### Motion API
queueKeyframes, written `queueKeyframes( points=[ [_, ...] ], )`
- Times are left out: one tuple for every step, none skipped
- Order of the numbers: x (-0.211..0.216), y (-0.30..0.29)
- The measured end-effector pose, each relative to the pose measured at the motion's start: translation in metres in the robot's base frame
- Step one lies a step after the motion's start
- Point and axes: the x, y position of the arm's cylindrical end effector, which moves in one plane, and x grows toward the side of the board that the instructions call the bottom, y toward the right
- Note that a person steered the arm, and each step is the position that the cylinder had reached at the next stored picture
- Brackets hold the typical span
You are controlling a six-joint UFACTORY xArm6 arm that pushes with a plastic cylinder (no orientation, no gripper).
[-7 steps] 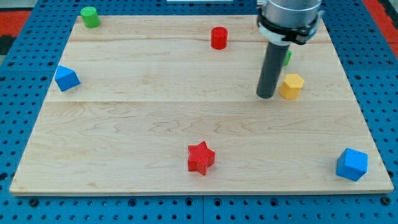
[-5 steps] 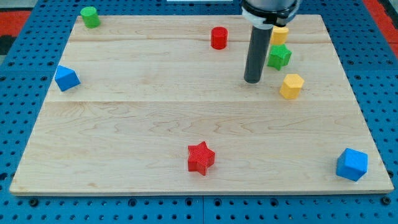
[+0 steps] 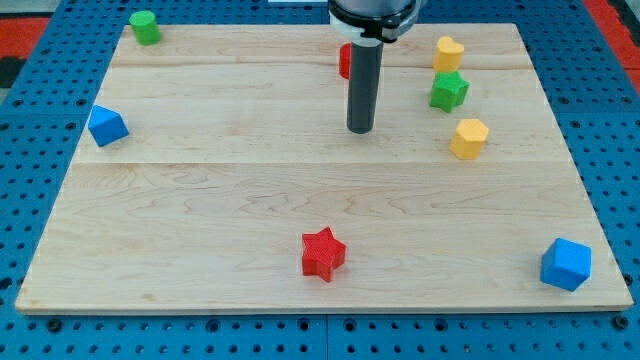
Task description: Move the green circle to the top center
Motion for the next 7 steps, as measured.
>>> queueKeyframes(
  points=[
    [0.000,-0.026],
    [-0.003,-0.049],
    [-0.043,-0.065],
    [-0.091,-0.094],
    [-0.122,-0.123],
    [-0.123,-0.168],
    [-0.119,-0.243]
  ],
)
